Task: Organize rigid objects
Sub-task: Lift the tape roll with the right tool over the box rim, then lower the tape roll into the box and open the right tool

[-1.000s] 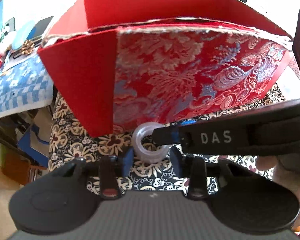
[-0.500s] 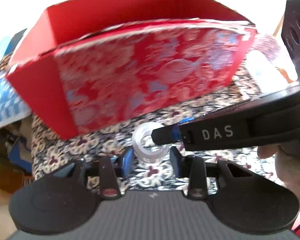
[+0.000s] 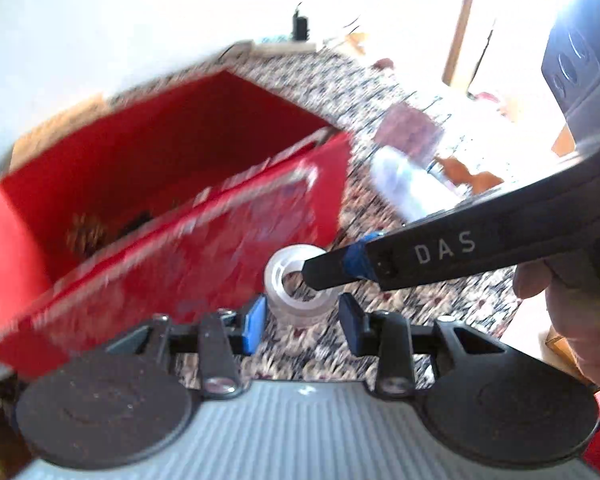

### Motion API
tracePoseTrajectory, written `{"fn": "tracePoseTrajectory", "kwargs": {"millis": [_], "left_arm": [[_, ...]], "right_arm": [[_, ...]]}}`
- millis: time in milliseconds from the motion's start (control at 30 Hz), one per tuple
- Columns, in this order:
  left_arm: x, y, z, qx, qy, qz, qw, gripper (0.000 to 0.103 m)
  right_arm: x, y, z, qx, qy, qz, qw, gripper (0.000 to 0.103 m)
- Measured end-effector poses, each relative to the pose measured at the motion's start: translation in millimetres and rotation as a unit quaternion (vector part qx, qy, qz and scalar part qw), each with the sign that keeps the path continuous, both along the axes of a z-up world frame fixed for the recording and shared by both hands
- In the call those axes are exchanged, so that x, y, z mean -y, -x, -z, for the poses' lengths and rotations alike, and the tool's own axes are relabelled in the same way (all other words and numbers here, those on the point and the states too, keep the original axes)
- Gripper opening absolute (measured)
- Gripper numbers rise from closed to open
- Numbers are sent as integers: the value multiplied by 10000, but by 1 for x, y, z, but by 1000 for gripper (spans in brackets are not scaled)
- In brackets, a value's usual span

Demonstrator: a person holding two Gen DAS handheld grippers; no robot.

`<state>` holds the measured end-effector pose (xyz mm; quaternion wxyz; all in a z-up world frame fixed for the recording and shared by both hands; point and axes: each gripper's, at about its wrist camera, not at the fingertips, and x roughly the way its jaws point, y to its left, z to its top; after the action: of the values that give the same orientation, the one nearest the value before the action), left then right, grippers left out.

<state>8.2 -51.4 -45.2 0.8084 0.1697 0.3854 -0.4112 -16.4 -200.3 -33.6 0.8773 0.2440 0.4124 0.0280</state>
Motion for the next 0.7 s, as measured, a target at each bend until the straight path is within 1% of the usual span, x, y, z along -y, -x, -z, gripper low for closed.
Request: {"fn": "tracePoseTrajectory", "kwargs": {"millis": [200, 300, 467, 533, 700], "left_arm": [[19, 2, -34, 357, 319, 352, 9982, 38], [22, 1, -48, 586, 473, 390, 9964, 38], [23, -14, -73, 853, 710, 192, 9936, 37], [21, -25, -78, 934, 642, 47, 9935, 37], [7, -60, -85, 938, 585, -284, 9935, 37]], "right_arm": [[18, 6, -29, 444, 158, 192, 9987, 0], [21, -5, -43, 663, 282, 133, 9973, 0], [19, -36, -56, 959, 439, -133, 9943, 0], [16, -52, -58, 1003, 452, -250, 9936, 0], [6, -92, -57, 999, 365, -604, 9925, 0]]}}
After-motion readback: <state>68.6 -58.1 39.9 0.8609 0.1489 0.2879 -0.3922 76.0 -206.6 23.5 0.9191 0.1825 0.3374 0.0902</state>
